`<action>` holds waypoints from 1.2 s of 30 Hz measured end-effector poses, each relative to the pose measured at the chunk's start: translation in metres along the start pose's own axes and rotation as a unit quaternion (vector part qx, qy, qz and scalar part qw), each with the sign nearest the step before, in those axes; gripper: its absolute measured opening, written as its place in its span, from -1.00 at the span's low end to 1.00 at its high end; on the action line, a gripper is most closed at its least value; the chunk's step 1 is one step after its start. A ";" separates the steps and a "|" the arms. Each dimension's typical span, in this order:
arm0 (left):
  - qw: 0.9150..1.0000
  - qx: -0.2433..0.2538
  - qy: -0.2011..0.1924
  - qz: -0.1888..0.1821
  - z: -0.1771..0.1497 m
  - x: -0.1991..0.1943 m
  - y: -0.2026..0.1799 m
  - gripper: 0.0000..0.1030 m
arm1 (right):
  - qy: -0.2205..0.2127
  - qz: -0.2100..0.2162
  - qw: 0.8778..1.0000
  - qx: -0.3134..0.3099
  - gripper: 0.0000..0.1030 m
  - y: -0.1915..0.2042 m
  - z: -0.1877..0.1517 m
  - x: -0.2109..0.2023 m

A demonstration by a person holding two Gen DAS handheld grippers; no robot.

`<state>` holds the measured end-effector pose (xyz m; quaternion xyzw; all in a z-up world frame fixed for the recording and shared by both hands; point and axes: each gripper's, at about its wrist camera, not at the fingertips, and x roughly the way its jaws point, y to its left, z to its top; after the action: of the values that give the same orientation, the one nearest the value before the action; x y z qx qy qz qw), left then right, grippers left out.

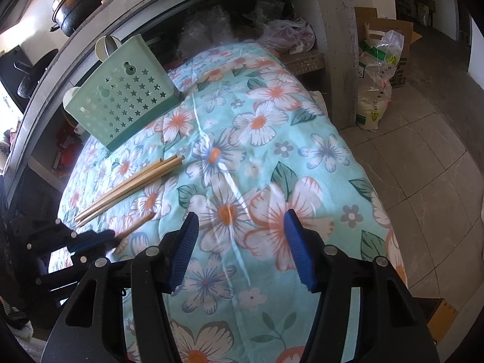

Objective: Organize utensils
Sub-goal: 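Close the left gripper on one bamboo chopstick, then lift the chopstick with the left gripper while the right gripper grasps another chopstick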

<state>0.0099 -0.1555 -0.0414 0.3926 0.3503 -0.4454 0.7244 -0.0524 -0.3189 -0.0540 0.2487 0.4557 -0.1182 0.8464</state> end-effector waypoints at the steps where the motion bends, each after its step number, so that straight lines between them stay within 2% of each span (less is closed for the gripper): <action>1: 1.000 -0.001 0.002 0.001 0.000 0.000 0.000 -0.93 | 0.001 0.001 1.000 0.000 0.11 0.000 0.000 0.001; 3: 1.000 -0.005 0.003 -0.003 0.000 0.001 0.001 -0.92 | 0.003 0.002 1.000 0.000 0.11 0.001 -0.001 0.002; 7: 0.999 -0.026 0.011 -0.030 0.005 0.005 0.008 -0.77 | 0.003 0.002 1.000 0.002 0.11 0.002 -0.002 0.001; 16: 0.996 -0.047 0.018 -0.070 0.024 0.021 0.013 -0.76 | 0.004 0.003 1.000 0.008 0.11 -0.001 -0.002 0.002; 29: 0.995 -0.058 0.026 -0.076 0.037 0.039 0.016 -0.80 | 0.007 0.007 1.000 0.009 0.11 -0.001 -0.003 0.003; 36: 0.993 -0.083 0.010 -0.079 0.035 0.027 0.024 -0.91 | 0.001 0.009 1.000 0.014 0.11 -0.001 -0.002 -0.001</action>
<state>0.0468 -0.1893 -0.0431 0.3064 0.4234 -0.4667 0.7135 -0.0549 -0.3189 -0.0542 0.2649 0.4529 -0.1171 0.8432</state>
